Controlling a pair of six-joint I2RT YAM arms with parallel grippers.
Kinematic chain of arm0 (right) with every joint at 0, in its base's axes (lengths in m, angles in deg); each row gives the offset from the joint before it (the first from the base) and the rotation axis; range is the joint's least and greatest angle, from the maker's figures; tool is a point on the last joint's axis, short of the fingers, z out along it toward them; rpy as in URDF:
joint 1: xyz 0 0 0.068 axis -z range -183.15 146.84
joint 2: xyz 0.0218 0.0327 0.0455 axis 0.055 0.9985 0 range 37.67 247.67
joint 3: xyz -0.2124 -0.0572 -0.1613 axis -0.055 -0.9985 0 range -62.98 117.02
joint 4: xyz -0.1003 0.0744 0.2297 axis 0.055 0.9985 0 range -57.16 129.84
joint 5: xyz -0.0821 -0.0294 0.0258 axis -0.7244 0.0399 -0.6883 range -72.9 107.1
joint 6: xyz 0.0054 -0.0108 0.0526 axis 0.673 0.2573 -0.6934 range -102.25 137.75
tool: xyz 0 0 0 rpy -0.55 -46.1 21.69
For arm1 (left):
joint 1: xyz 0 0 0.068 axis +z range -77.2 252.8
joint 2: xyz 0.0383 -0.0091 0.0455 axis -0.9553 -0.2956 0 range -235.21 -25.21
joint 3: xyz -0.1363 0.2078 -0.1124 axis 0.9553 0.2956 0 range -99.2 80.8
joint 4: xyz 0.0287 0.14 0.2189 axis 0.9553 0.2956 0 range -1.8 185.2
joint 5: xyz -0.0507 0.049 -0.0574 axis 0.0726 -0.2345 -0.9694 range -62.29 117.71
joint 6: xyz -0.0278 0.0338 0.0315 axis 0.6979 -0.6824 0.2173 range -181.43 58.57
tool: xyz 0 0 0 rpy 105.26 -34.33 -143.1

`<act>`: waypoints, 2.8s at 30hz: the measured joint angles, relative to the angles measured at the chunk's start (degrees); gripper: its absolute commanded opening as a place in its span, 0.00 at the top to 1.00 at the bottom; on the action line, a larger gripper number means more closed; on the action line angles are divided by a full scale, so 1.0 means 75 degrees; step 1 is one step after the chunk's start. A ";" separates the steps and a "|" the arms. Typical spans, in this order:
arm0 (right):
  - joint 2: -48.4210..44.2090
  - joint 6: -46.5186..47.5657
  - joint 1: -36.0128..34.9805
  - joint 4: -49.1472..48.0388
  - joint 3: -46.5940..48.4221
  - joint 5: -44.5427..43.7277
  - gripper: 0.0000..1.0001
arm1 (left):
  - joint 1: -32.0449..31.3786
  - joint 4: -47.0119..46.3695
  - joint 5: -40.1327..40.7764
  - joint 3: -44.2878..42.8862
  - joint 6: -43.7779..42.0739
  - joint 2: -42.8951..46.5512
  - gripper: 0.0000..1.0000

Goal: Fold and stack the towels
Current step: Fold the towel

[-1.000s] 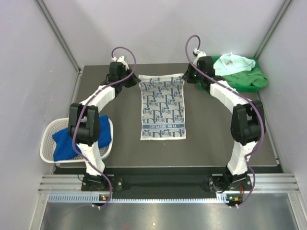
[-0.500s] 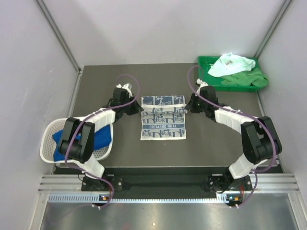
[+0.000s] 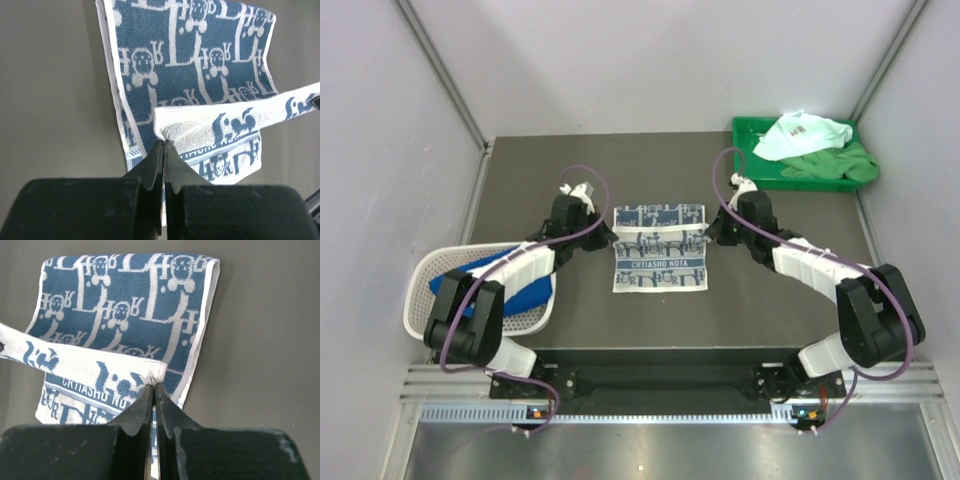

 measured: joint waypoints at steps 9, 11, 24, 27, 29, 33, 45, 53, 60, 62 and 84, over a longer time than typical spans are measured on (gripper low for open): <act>-0.0358 -0.0131 -0.0265 -0.0157 -0.0705 -0.0117 1.00 | -0.0169 0.0006 0.0143 0.0560 -0.0023 0.0312 1.00; -0.0358 -0.0175 -0.0367 -0.0201 -0.0903 -0.0140 1.00 | -0.0192 0.0003 0.0157 0.0717 -0.0023 0.0385 1.00; -0.0522 -0.0399 -0.0589 -0.0490 -0.1492 -0.0265 1.00 | -0.0408 -0.0329 0.0146 0.1673 0.0032 0.0723 0.94; -0.0624 -0.0408 -0.0589 -0.0539 -0.1530 -0.0297 1.00 | -0.0472 -0.0391 0.0146 0.1763 0.0038 0.0816 0.90; -0.0688 -0.0437 -0.0589 -0.0586 -0.1594 -0.0338 1.00 | -0.0519 -0.0408 0.0146 0.1807 0.0038 0.0880 0.89; -0.0714 -0.0460 -0.0589 -0.0688 -0.1818 -0.0420 1.00 | -0.0621 -0.0507 0.0149 0.1958 0.0035 0.0938 0.89; -0.0906 -0.0519 -0.0632 -0.0790 -0.2127 -0.0463 0.91 | -0.0673 -0.0571 0.0131 0.2308 0.0035 0.1154 0.89; -0.1714 -0.0586 -0.0647 -0.0522 -0.2474 -0.0484 0.67 | -0.0679 -0.0306 -0.0128 0.2369 0.0000 0.2124 0.81; -0.1897 -0.0565 -0.0653 -0.0012 -0.1923 -0.0697 0.62 | -0.0694 0.0052 0.0399 0.1580 0.0064 0.2075 0.77; -0.1466 -0.0560 -0.0656 0.0114 -0.1434 -0.0769 0.64 | -0.0694 0.0149 0.0641 0.1037 0.0082 0.1434 0.79; -0.0210 -0.0638 -0.1003 0.0423 -0.1201 -0.1300 0.72 | -0.1271 0.1105 0.1239 -0.0236 0.0268 -0.0903 0.79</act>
